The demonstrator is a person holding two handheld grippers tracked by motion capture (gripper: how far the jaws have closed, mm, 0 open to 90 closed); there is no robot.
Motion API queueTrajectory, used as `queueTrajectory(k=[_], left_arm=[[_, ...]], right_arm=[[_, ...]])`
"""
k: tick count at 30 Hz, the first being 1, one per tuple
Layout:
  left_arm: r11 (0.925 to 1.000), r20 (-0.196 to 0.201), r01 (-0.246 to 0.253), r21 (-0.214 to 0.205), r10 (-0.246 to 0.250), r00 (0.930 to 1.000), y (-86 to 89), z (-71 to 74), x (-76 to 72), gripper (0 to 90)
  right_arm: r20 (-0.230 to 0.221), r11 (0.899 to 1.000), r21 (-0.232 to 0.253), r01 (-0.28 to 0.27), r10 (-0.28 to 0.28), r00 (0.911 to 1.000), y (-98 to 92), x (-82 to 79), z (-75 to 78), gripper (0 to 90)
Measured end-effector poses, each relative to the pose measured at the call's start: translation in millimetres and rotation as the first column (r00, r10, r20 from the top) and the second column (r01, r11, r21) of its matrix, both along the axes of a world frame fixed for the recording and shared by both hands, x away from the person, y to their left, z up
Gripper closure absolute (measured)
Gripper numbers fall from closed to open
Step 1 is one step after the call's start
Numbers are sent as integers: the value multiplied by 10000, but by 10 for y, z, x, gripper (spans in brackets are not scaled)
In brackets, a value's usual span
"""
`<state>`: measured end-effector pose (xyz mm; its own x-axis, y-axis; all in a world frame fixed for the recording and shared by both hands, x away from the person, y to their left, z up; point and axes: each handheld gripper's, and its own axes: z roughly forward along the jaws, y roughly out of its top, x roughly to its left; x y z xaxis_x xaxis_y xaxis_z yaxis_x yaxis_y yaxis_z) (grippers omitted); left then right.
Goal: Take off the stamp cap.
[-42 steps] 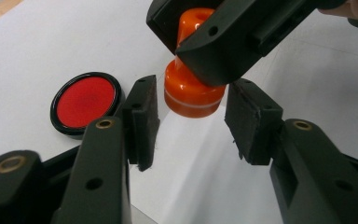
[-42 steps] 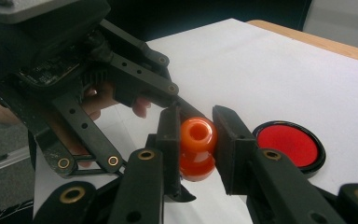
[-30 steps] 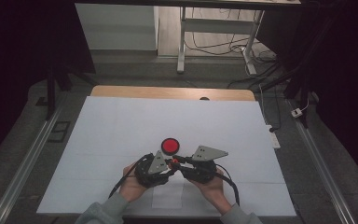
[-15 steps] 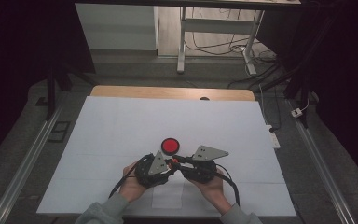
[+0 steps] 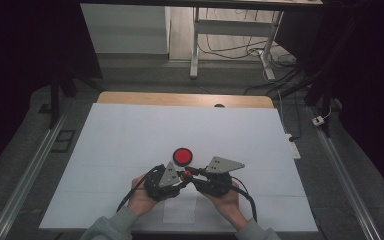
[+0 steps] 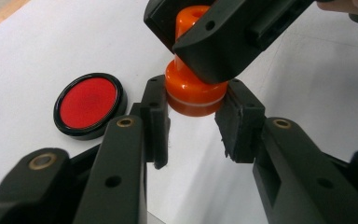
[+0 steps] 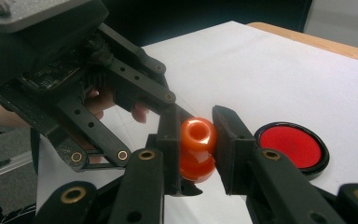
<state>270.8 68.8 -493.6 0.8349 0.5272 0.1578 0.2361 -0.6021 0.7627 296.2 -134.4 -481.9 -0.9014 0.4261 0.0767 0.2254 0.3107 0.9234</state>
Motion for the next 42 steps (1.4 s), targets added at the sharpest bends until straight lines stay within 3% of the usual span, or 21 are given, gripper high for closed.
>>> queueTrajectory(k=[42], left_arm=[[10000,87,66,29,-66,9999,9,-4,-6,654]], right_arm=[[204,10000,-11,93,-93,9997,9,-27,0,726]])
